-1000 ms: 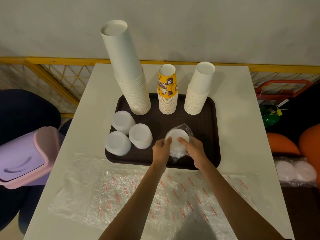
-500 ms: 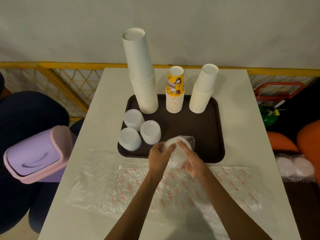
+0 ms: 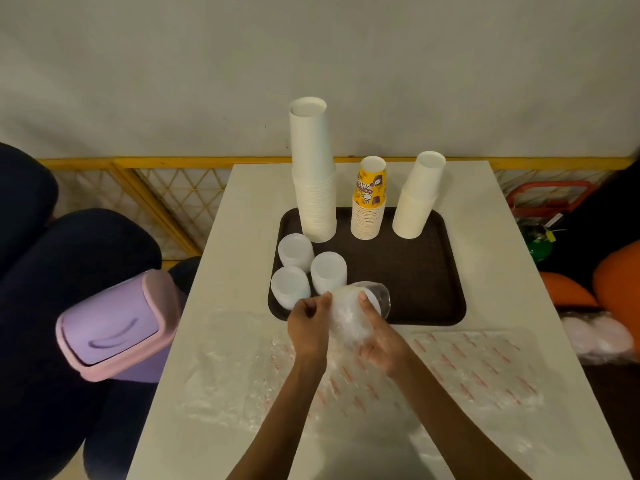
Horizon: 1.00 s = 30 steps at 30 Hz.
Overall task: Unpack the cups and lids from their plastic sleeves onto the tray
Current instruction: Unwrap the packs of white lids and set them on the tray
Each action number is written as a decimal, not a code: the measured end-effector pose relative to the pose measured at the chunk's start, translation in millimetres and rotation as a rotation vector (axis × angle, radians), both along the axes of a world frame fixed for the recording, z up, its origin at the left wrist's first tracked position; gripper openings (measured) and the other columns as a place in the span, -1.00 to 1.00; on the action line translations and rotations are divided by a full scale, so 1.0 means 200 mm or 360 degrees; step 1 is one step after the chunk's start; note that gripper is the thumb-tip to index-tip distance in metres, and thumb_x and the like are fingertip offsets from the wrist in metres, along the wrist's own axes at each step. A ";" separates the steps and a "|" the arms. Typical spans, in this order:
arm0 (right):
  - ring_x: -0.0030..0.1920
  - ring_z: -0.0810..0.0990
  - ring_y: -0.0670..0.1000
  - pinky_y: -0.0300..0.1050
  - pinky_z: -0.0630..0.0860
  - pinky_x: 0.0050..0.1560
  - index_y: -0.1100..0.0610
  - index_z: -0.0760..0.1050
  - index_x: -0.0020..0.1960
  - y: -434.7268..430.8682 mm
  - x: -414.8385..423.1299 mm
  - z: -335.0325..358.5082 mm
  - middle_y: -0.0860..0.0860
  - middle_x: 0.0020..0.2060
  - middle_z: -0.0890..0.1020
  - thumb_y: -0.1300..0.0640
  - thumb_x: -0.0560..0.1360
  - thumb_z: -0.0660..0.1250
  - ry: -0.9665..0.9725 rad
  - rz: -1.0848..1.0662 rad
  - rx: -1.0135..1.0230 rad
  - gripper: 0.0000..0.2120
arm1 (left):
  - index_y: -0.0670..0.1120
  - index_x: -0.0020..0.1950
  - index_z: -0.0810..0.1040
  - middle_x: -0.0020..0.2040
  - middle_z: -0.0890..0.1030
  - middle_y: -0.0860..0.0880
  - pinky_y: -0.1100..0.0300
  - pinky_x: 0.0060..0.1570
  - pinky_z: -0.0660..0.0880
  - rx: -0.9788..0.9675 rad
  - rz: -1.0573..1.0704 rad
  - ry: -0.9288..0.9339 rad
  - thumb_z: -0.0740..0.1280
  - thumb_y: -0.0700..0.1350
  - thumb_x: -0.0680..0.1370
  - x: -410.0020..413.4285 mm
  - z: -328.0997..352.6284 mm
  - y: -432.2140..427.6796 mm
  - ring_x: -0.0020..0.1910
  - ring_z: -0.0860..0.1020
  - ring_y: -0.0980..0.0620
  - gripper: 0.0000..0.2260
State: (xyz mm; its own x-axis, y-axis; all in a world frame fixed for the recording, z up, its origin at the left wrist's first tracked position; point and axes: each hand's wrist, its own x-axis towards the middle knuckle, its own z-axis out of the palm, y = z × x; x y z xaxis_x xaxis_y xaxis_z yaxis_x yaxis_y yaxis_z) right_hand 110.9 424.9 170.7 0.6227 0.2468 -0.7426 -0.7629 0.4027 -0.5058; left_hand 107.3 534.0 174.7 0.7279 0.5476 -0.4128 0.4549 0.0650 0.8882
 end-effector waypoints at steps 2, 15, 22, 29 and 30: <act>0.33 0.42 0.25 0.01 0.42 0.11 0.12 0.46 0.12 0.00 -0.03 0.02 0.06 -0.05 0.58 -0.16 0.43 0.29 -0.0089 0.0070 -0.0025 -0.58 | -0.18 -0.24 0.54 -0.30 0.57 -0.03 0.11 -0.05 0.52 0.0036 0.0007 -0.0021 0.37 -0.11 0.53 -0.01 0.01 0.01 -0.25 0.52 0.00 -0.80; 0.08 0.59 0.17 0.10 0.44 0.25 0.21 0.43 0.18 0.02 -0.04 0.15 0.20 0.08 0.60 -0.15 0.19 0.50 0.0018 -0.0190 0.0292 -0.30 | -0.21 -0.14 0.46 -0.29 0.48 0.01 0.48 -0.35 0.36 0.0383 -0.0157 -0.0237 0.26 -0.14 0.60 -0.03 0.12 0.04 -0.33 0.43 0.14 -0.82; 0.03 0.64 0.27 0.24 0.56 0.06 0.15 0.37 0.28 0.02 -0.03 0.17 0.27 0.04 0.64 -0.01 0.01 0.68 -0.0066 -0.0327 0.0749 -0.07 | -0.10 -0.20 0.42 -0.26 0.48 0.04 0.48 -0.25 0.40 0.0381 -0.0346 -0.0314 0.22 -0.30 0.59 -0.05 0.12 0.02 -0.27 0.43 0.11 -0.82; 0.11 0.55 0.22 0.22 0.53 0.10 0.14 0.35 0.23 0.01 -0.02 0.23 0.21 0.10 0.55 -0.12 -0.14 0.68 -0.0103 -0.0344 0.0531 0.03 | -0.10 0.07 0.48 -0.13 0.55 0.01 0.03 0.02 0.52 -0.0026 -0.0238 -0.0270 0.07 0.02 0.65 -0.02 0.22 0.05 -0.09 0.53 0.03 -0.73; 0.07 0.57 0.17 0.15 0.54 0.08 0.13 0.39 0.18 0.01 -0.01 0.24 0.17 0.08 0.57 -0.15 -0.23 0.68 -0.0166 -0.0311 0.0477 0.06 | -0.08 0.09 0.48 -0.11 0.55 0.02 0.06 0.03 0.53 -0.0100 -0.0237 -0.0274 0.07 0.06 0.64 -0.01 0.25 0.05 -0.07 0.54 0.04 -0.71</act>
